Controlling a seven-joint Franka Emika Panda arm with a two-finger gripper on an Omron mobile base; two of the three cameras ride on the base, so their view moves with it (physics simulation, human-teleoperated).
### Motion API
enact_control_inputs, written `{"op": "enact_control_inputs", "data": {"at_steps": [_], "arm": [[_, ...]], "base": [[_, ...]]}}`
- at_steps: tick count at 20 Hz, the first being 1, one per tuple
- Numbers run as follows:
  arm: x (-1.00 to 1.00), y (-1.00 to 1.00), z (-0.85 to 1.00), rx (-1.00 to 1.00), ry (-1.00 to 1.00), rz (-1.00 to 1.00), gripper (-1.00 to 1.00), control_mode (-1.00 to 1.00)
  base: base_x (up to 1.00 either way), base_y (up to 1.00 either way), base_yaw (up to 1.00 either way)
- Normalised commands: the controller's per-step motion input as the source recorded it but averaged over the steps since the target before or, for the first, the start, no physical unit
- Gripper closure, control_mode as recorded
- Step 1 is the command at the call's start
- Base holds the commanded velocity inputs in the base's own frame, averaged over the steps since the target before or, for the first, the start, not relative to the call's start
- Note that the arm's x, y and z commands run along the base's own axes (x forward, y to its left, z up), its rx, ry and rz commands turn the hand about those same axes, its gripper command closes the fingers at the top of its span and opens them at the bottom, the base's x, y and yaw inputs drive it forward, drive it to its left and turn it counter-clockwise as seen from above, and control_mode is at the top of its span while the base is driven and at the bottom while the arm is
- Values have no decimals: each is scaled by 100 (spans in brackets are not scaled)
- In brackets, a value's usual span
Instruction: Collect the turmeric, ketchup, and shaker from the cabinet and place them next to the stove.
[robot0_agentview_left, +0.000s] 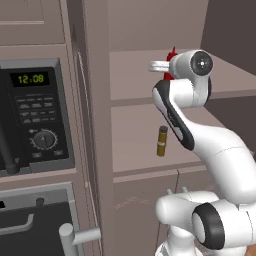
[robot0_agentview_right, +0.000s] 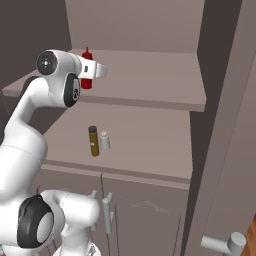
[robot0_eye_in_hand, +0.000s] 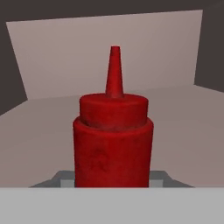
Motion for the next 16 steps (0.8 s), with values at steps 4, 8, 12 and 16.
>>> {"op": "enact_control_inputs", "data": {"at_steps": [4,8,12,16], "arm": [[-1,6,-1,-2,0,0,100,-100],[-51,7,0,-3,-11,0,100,-100],[-72,0,0,0,-13,0,100,-100],[-81,0,-6,0,-13,0,100,-100]], "base": [[0,0,0],[0,0,0],[0,0,0],[0,0,0]]}}
